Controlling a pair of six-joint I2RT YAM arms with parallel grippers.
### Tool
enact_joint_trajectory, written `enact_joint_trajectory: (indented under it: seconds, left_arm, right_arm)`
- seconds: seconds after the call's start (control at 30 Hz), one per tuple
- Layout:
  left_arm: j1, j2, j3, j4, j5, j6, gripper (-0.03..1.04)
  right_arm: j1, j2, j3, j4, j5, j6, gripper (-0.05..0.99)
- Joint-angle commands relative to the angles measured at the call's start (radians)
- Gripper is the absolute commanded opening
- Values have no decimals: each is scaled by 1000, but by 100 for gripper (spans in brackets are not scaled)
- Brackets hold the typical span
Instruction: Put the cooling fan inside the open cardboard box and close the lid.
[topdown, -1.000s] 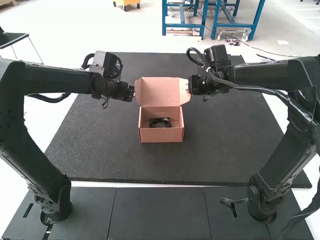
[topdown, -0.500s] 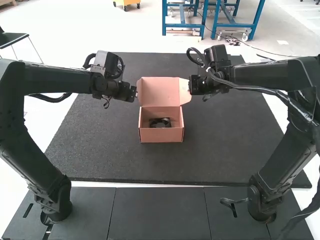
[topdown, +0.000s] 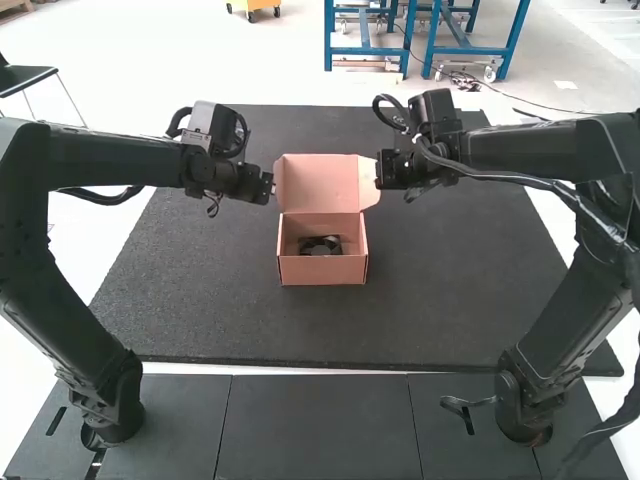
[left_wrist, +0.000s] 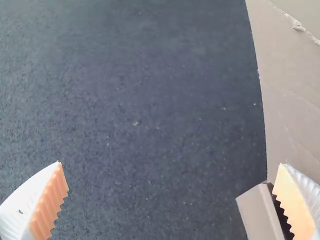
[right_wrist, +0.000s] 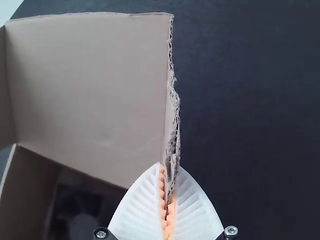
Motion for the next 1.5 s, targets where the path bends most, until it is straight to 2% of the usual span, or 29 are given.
enact_joint_trajectory:
  seconds: [0.0, 0.47, 0.77, 1.07, 1.47]
  left_arm:
    - [-13, -1, 41, -1, 8, -12, 97]
    - [-18, -11, 56, -22, 8, -10, 97]
    - [-19, -21, 56, -44, 8, -6, 97]
    - [-42, -29, 45, -65, 43, -10, 97]
    - [-47, -55, 39, -122, 42, -7, 97]
  right_arm:
    - [-5, 4, 51, -9, -24, -15, -2]
    - [53, 5, 54, -73, -78, -27, -2]
    - [93, 7, 52, -110, -81, -27, -2]
    - [96, 7, 51, -147, -81, -30, -2]
    - [99, 7, 51, -220, -81, -67, -2]
